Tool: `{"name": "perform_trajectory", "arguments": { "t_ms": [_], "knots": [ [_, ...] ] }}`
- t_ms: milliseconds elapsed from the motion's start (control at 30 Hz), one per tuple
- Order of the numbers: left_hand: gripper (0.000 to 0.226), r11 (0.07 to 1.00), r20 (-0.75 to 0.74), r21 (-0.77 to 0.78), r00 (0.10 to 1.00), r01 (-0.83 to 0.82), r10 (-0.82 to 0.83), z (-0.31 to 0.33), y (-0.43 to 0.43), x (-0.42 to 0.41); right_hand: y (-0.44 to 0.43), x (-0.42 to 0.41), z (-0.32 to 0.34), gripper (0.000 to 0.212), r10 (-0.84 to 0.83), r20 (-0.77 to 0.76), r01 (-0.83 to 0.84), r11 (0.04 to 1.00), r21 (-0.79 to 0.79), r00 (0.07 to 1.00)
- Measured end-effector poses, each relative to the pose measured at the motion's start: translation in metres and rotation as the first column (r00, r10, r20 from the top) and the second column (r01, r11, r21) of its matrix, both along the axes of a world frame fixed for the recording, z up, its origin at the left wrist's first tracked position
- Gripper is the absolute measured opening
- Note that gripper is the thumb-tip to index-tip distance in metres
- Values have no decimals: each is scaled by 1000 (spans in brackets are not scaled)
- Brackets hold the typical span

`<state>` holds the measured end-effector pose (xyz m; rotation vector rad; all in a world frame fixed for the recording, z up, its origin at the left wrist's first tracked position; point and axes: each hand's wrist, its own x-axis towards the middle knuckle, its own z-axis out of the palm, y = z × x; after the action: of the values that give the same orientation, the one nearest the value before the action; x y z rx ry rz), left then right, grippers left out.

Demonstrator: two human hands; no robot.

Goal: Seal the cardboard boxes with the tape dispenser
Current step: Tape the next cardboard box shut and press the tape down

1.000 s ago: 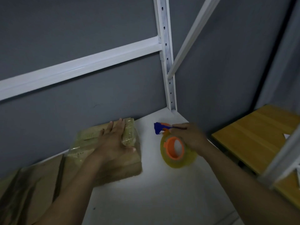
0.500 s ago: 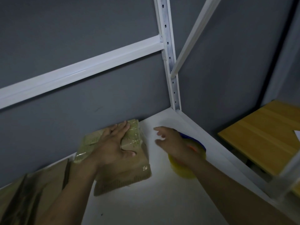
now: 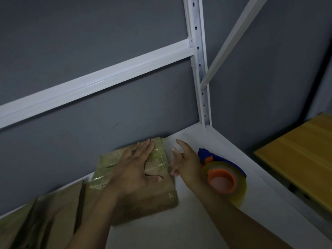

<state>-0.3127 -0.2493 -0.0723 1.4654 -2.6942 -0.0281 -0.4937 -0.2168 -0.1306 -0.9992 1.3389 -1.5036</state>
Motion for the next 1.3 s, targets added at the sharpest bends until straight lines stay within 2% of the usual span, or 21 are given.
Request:
{"name": "perform_trajectory", "arguments": {
  "t_ms": [167, 233, 300, 333, 367, 400, 433, 467, 500, 567, 633, 700, 733, 833, 867, 900, 933, 967, 1000, 1167, 1300],
  "knots": [
    [115, 1000, 3, -5, 1000, 22, -22, -2, -2, 1, -2, 8, 8, 26, 21, 319, 16, 994, -112, 948],
    [115, 1000, -7, -4, 1000, 30, -30, -2, -3, 1, -5, 5, 1, 27, -5, 215, 41, 985, -166, 977],
    [116, 1000, -13, -6, 999, 31, -31, -1, -3, 1, -5, -3, -11, 20, -104, -141, 62, 959, -275, 985],
    [115, 999, -15, -6, 999, 33, -33, -1, -2, 1, -6, -10, -20, 19, -199, -382, 59, 936, -347, 902],
    [114, 999, -18, -2, 999, 36, -36, 0, -2, 1, -8, -18, -28, 20, -283, -624, 28, 922, -385, 728],
    [113, 999, -23, 3, 999, 40, -40, 0, -2, 1, -10, -27, -36, 21, -318, -812, -19, 927, -374, 490],
    [112, 999, -30, 9, 999, 45, -45, 0, -2, 1, -10, -34, -38, 25, -315, -909, -54, 938, -341, 271],
    [112, 999, -31, 12, 998, 49, -49, -1, -3, 1, -11, -39, -39, 31, -313, -940, -64, 944, -324, 137],
    [111, 999, -25, 14, 998, 53, -53, -1, -3, 0, -10, -43, -36, 37, -325, -941, -52, 942, -331, 97],
    [110, 998, -26, 18, 998, 58, -58, -2, -3, 0, -6, -46, -29, 40, -331, -932, -6, 942, -336, 144],
    [108, 998, -29, 21, 998, 60, -60, -2, -4, 0, -3, -43, -23, 19, -345, -924, 1, 937, -349, 163],
    [106, 998, -22, 21, 998, 61, -60, -1, -4, 1, 0, -46, -23, 12, -419, -878, -21, 900, -435, 231],
    [106, 998, -24, 23, 998, 60, -59, 0, -4, 0, 1, -49, -22, 11, -453, -839, -23, 876, -481, 301],
    [108, 998, -41, 43, 998, 49, -48, 1, -4, 0, 4, -69, -16, 19, -454, -822, -131, 843, -521, 345],
    [109, 998, -39, 47, 998, 47, -45, 1, -4, 1, 9, -73, -9, 23, -441, -804, -101, 850, -516, 400],
    [109, 998, -34, 46, 998, 46, -45, 0, -4, 1, 15, -73, 2, 16, -375, -716, 0, 886, -464, 588],
    [110, 998, -27, 41, 999, 46, -45, 0, -4, 1, 16, -68, 11, 6, -289, -545, 101, 932, -348, 787],
    [110, 998, -22, 38, 999, 46, -45, 0, -4, 1, 13, -60, 18, 11, -145, -317, 97, 982, -163, 937],
    [111, 998, -21, 37, 999, 46, -46, 0, -4, 1, 9, -52, 23, 17, -18, -117, 17, 1000, -15, 993],
    [110, 998, -16, 41, 999, 51, -50, 1, -2, 0, -23, -29, 23, 46, 282, 121, -307, 889, 339, 952],
    [110, 998, -19, 48, 999, 45, -45, 1, -2, 0, -27, -27, 19, 42, 343, 361, -467, 812, 349, 867]
  ]
}}
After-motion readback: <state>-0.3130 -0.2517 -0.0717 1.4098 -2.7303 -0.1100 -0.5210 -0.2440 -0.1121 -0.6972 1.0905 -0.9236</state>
